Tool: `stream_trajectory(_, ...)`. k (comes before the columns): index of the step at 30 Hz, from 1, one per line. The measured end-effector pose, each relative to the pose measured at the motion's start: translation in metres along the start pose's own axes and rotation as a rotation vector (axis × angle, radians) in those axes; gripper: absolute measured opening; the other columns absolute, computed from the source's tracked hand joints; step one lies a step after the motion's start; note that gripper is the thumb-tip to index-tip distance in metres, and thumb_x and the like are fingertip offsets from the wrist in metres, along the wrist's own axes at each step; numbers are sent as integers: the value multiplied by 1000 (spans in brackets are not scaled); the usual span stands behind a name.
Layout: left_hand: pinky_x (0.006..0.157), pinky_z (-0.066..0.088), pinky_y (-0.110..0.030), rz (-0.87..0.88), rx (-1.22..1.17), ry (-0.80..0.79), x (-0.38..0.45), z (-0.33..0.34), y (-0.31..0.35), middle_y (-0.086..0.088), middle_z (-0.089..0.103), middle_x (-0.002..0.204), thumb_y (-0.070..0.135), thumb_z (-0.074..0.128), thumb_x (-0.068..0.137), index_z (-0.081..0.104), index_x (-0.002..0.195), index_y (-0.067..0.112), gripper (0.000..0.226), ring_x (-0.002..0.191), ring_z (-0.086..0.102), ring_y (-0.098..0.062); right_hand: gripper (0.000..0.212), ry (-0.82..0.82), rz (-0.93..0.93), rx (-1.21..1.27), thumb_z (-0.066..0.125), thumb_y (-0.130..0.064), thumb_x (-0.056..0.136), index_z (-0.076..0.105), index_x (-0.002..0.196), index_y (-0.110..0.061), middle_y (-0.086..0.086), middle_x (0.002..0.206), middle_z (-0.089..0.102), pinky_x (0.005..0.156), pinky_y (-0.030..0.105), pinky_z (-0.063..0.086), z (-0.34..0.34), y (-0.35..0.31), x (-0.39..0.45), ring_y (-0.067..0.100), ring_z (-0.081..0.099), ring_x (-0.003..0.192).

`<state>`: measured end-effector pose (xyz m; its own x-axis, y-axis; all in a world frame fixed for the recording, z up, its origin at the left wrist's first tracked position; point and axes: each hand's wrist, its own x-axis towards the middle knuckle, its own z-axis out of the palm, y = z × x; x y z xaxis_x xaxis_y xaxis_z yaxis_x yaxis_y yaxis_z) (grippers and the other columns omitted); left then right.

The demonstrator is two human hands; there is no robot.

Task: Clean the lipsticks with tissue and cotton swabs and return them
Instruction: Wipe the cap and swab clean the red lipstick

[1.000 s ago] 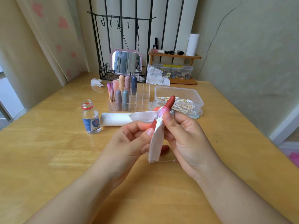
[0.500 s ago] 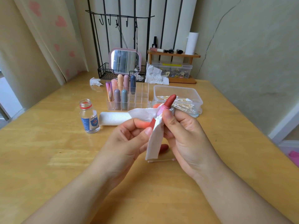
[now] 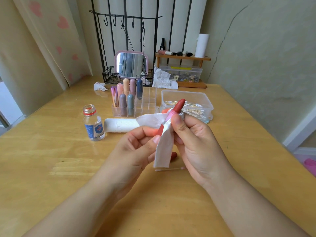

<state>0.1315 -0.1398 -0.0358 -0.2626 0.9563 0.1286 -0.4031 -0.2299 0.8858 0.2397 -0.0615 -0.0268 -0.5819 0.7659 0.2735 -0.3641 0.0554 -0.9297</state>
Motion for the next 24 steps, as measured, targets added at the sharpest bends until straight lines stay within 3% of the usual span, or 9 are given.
stream_trajectory(2, 51, 49, -17, 62, 57, 33, 3, -2, -1, -2, 68, 71, -7, 71, 71, 64, 78, 9, 19, 59, 62, -7, 20, 1, -8, -5, 60, -35, 79, 76, 84, -23, -6, 74, 65, 82, 31, 44, 0, 1, 0, 15, 57, 83)
stream_trajectory(5, 53, 48, -16, 121, 115, 81, 5, -6, -4, 0, 69, 71, -1, 69, 62, 69, 67, 21, 23, 61, 62, -4, 20, 12, -17, -10, 62, -36, 79, 76, 85, -24, -4, 78, 65, 87, 35, 43, 0, 3, 1, 18, 57, 88)
stream_trajectory(8, 51, 50, -19, 55, 76, 10, 3, -7, -4, -2, 68, 71, 6, 68, 69, 67, 84, 9, 15, 58, 62, -8, 25, -5, -32, -17, 67, -45, 74, 75, 87, -25, -6, 77, 66, 83, 31, 46, -1, 1, 1, 15, 59, 84)
stream_trajectory(10, 53, 52, -23, -36, 1, -55, 1, -6, -2, -7, 67, 75, 10, 61, 80, 62, 99, -6, 26, 59, 64, -13, 20, -11, -25, -13, 63, -37, 79, 74, 86, -21, -7, 72, 65, 78, 26, 48, -1, 0, 1, 12, 60, 77)
stream_trajectory(12, 54, 52, -24, -48, 20, -54, 0, -4, -2, -8, 67, 76, 11, 60, 87, 60, 104, -12, 29, 59, 64, -14, 19, -3, -24, -17, 60, -32, 80, 74, 86, -21, -4, 75, 66, 82, 33, 48, -2, 1, 1, 15, 60, 81)
stream_trajectory(15, 51, 50, -18, 27, 63, 21, 2, -3, -1, -3, 69, 71, 6, 68, 79, 70, 83, 6, 5, 57, 62, -9, 20, 12, -38, -27, 61, -33, 79, 75, 87, -22, -2, 83, 68, 91, 40, 46, -2, 0, 1, 18, 61, 90)
stream_trajectory(17, 52, 48, -16, 99, 107, 55, 4, -4, -1, 1, 70, 72, 2, 68, 69, 72, 69, 18, 17, 61, 62, -5, 20, 20, -40, -24, 59, -29, 81, 75, 87, -20, -1, 87, 70, 96, 37, 45, -2, 1, 2, 18, 62, 96)
stream_trajectory(20, 53, 48, -16, 135, 126, 61, 4, -5, -2, 3, 70, 72, 1, 65, 64, 72, 66, 23, 23, 62, 62, -3, 18, 14, -39, -16, 62, -31, 81, 76, 86, -21, -2, 90, 71, 98, 38, 44, -2, 1, 2, 21, 63, 100)
stream_trajectory(24, 54, 51, -21, 0, 46, -18, 1, -7, -2, -5, 69, 78, 12, 61, 74, 70, 91, 4, 21, 61, 64, -11, 17, -3, -29, 9, 73, -39, 73, 76, 83, -24, -7, 84, 70, 85, 28, 49, -1, -2, 1, 16, 63, 90)
